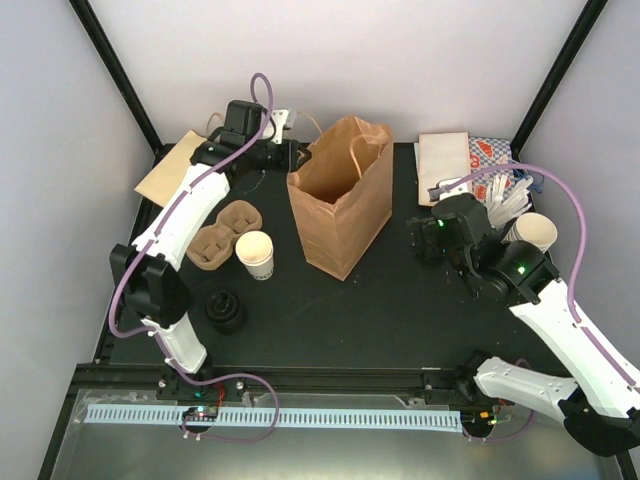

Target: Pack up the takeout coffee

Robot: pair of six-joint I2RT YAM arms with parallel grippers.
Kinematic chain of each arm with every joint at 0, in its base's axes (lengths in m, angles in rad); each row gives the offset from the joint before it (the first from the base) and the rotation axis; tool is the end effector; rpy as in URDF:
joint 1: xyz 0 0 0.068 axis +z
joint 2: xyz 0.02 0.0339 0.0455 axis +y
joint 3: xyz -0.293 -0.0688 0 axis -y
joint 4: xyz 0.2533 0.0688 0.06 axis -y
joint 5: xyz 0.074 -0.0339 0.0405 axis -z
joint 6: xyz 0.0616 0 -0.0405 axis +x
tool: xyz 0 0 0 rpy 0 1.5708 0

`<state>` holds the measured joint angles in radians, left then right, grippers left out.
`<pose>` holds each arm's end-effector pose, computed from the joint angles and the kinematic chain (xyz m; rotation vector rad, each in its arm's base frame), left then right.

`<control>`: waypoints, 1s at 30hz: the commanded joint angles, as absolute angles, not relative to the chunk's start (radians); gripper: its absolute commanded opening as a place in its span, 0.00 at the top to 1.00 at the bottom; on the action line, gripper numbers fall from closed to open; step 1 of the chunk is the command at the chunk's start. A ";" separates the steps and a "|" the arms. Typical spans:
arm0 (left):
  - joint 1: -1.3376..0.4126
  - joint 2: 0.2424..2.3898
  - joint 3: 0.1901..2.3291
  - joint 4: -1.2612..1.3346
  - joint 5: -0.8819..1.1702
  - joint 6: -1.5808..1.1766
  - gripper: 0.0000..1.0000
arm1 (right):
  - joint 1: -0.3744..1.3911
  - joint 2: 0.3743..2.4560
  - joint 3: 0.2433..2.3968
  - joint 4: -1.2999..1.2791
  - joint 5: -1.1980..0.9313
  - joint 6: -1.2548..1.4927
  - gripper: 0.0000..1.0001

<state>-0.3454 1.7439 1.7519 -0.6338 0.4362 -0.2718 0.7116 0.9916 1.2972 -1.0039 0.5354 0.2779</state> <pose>0.3944 -0.1696 0.3881 0.3354 2.2251 -0.8192 0.1571 0.0940 0.4105 -0.1932 2.1483 -0.0429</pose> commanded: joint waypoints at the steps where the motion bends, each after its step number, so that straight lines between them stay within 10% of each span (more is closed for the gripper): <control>1: -0.339 1.734 1.796 -0.601 0.494 -0.280 0.69 | 0.704 0.968 1.290 -1.014 0.467 0.341 0.00; 11: -0.339 1.610 1.744 -0.599 0.481 -0.266 0.04 | 0.704 1.005 1.353 -1.077 0.390 0.479 0.00; 30: -0.337 1.126 1.560 -0.738 0.248 -0.257 0.01 | 0.703 1.011 1.361 -1.147 0.506 0.491 0.00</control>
<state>-0.3416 1.2350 1.6146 -0.6720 0.3344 -0.2535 0.7109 1.0206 1.3201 -1.0683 0.4263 0.4374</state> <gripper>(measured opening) 0.989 0.999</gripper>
